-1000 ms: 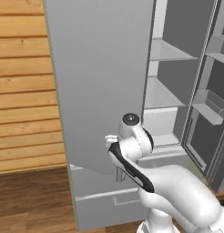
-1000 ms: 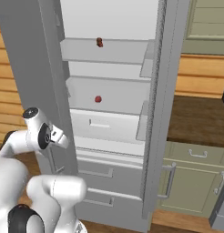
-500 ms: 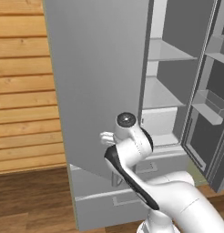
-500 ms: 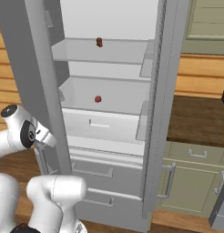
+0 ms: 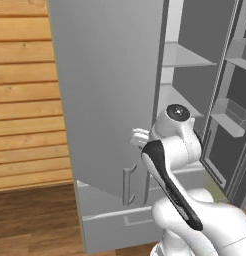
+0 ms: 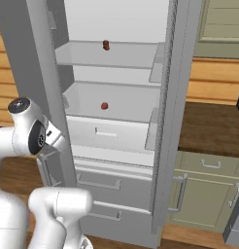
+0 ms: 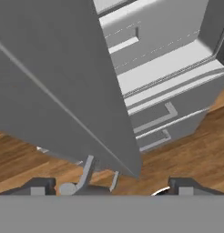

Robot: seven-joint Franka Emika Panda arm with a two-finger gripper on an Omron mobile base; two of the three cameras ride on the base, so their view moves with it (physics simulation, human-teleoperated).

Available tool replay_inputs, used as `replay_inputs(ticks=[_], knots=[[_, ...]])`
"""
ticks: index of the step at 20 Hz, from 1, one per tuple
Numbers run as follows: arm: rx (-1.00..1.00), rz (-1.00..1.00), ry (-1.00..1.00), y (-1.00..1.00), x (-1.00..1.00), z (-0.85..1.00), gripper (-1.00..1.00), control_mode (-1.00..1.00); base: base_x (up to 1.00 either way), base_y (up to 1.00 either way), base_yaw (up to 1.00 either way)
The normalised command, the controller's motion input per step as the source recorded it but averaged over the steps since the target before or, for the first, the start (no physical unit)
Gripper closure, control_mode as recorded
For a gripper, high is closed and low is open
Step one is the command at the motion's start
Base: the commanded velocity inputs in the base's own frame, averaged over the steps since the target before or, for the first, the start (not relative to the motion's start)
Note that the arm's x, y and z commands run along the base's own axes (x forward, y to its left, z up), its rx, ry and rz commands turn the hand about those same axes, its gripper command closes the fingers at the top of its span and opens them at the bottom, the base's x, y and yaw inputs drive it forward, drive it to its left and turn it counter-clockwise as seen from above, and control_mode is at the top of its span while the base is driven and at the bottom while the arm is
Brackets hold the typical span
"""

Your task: Take the strawberry from the fridge and place it on top of the pancake, located on the dining counter.

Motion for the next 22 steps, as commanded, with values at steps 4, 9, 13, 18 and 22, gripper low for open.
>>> replay_inputs(ticks=[4,9,13,18,22], knots=[[0.43,0.12,-0.02,-1.0,-0.18,0.08,-1.0,-1.0,0.0,0.0,0.0],[0.45,0.19,0.0,-0.71,0.18,0.01,-1.0,-1.0,0.0,0.0,0.0],[0.35,0.15,0.01,-0.18,0.46,0.0,-1.0,-1.0,0.0,0.0,0.0],[0.29,0.09,0.05,-0.01,0.57,0.0,-1.0,-1.0,0.0,0.0,0.0],[0.22,0.03,0.05,0.11,0.54,0.0,-1.0,-1.0,0.0,0.0,0.0]])
